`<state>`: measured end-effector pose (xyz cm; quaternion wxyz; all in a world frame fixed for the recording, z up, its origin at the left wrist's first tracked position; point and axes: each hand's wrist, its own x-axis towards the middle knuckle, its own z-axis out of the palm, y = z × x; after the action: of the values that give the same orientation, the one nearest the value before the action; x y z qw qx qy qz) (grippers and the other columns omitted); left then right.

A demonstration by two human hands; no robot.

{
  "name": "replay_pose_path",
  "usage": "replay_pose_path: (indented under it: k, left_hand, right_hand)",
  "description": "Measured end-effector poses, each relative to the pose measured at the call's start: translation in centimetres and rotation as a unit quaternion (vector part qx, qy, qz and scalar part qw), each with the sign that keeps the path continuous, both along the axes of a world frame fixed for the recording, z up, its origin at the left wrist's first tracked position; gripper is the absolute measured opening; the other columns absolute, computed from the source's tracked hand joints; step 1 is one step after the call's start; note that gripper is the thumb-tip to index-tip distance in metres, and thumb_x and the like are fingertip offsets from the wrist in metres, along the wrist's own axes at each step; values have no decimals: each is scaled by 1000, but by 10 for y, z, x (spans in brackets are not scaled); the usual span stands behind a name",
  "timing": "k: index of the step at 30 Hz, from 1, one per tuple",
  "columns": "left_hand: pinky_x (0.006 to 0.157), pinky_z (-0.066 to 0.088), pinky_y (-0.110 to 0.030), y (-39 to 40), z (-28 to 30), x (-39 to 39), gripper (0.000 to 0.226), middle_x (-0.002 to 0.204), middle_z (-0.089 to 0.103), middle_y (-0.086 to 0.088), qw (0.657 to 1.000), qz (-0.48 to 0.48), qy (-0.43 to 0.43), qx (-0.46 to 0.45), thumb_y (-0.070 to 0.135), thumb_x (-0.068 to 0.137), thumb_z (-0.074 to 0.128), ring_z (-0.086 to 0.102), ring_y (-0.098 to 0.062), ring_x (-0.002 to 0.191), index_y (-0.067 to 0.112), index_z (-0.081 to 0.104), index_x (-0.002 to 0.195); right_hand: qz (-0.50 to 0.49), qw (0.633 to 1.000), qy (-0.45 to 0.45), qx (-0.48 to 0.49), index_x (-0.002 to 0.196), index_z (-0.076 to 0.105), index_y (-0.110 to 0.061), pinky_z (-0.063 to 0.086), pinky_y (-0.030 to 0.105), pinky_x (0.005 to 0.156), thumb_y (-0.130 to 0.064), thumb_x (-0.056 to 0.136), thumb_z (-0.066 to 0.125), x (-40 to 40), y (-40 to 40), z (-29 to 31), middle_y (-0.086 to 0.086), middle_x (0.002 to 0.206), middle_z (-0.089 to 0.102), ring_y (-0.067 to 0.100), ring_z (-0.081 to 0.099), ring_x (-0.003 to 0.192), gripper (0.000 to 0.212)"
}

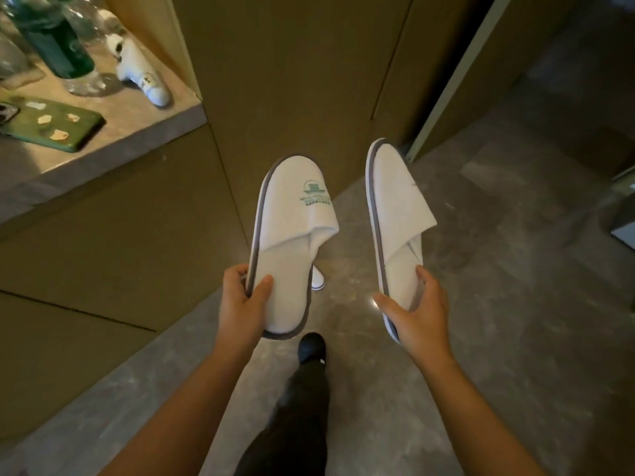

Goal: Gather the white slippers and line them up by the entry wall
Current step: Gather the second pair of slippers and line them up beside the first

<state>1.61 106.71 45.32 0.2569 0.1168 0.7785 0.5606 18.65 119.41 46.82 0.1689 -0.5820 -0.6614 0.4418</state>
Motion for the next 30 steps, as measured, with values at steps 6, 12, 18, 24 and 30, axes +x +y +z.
replay_pose_path:
  k: [6, 12, 18, 24, 30]
  left_hand:
    - [55, 39, -22, 140, -6, -16, 22, 86, 47, 7, 999, 3, -27, -28, 18, 85, 52, 48, -7, 75, 14, 40, 103]
    - [57, 39, -25, 234, -13, -31, 21, 93, 51, -3, 998, 17, -26, -54, 11, 82, 56, 50, -17, 80, 11, 45, 100]
    - [70, 42, -35, 321, -58, -16, 24, 80, 52, 5, 987, 95, -71, -107, 9, 80, 59, 51, -21, 82, 18, 40, 92]
    - [76, 43, -46, 406, -127, 6, 24, 77, 47, -3, 960, 214, -111, -144, 1, 80, 56, 47, -29, 84, 12, 37, 88]
    - [73, 44, -42, 450, -211, 13, 22, 80, 50, -8, 942, 271, -138, -143, 3, 79, 58, 49, -27, 79, 12, 40, 89]
  right_hand:
    - [-2, 1000, 0, -18, 130, 34, -17, 41, 46, 102, -28, 61, 79, -10, 130, -9, 8, 135, 40, 26, 42, 121, 83]
    - [5, 999, -7, -41, 130, 35, -16, 40, 48, 102, -26, 62, 78, -19, 247, -21, 10, 135, 41, 28, 41, 122, 80]
    - [107, 992, -30, -58, 131, 33, -17, 40, 38, 95, -31, 64, 76, -39, 369, -69, 10, 135, 41, 25, 43, 121, 81]
    - [255, 962, -101, 0, 124, 43, -10, 41, 40, 92, -32, 60, 79, -57, 478, -126, 15, 125, 49, 28, 47, 114, 77]
    - [314, 939, -139, -16, 126, 41, -10, 44, 53, 95, -36, 61, 77, -65, 530, -218, 16, 127, 50, 32, 48, 115, 79]
